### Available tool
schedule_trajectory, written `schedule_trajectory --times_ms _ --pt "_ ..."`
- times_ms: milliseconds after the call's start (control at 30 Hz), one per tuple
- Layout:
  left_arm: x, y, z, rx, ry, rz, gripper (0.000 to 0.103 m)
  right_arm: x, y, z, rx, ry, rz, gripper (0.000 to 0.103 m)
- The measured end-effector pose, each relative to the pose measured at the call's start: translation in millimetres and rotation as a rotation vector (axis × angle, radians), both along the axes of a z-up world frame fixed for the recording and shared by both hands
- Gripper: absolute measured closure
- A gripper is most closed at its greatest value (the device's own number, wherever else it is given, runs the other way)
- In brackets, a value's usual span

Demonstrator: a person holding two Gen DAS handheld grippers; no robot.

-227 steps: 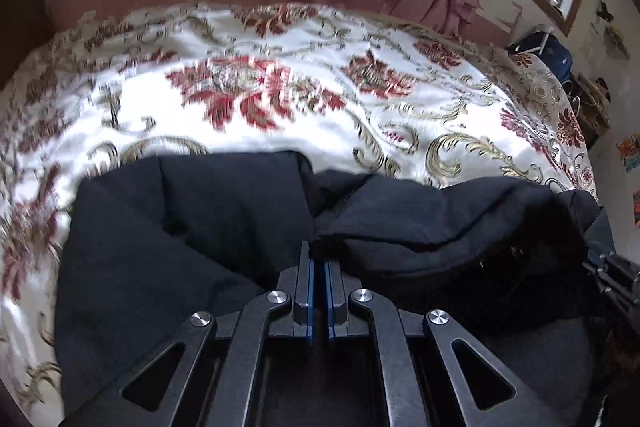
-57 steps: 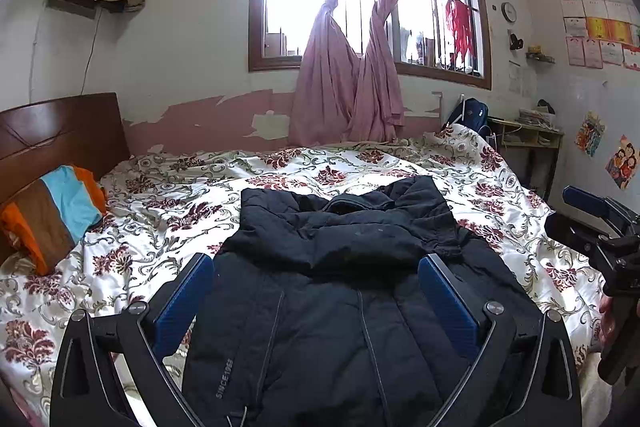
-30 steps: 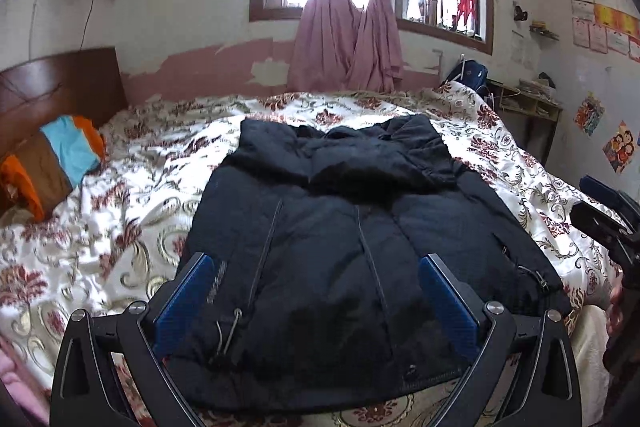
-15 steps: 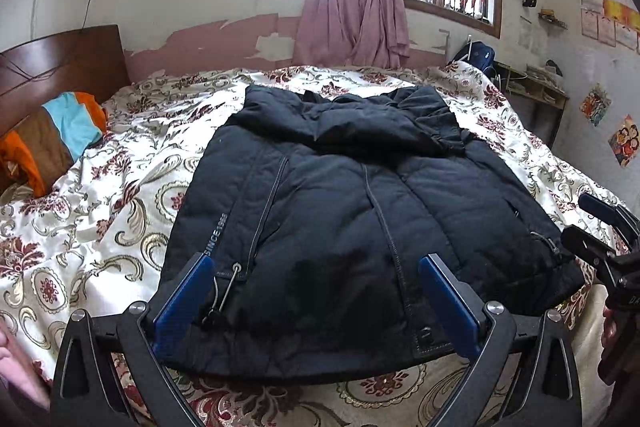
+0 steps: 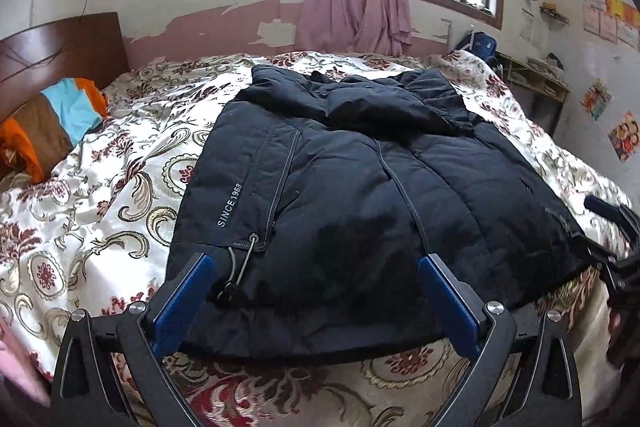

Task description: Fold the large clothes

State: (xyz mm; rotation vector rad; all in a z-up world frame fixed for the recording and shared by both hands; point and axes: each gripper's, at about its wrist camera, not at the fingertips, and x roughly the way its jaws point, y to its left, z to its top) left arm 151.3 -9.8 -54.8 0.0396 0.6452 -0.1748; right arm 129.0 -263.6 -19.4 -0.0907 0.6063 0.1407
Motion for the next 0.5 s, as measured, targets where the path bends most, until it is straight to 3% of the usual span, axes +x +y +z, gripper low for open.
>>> schedule_trajectory --times_ms 133,500 --pt "-11 7 -6 0.086 -0.039 -0.034 0.000 -2 2 -9 -0.052 0.027 -0.014 0.002" --pt "-29 11 -50 0.257 0.036 -0.122 0.000 -2 4 -28 -0.093 0.100 -0.030 0.002"
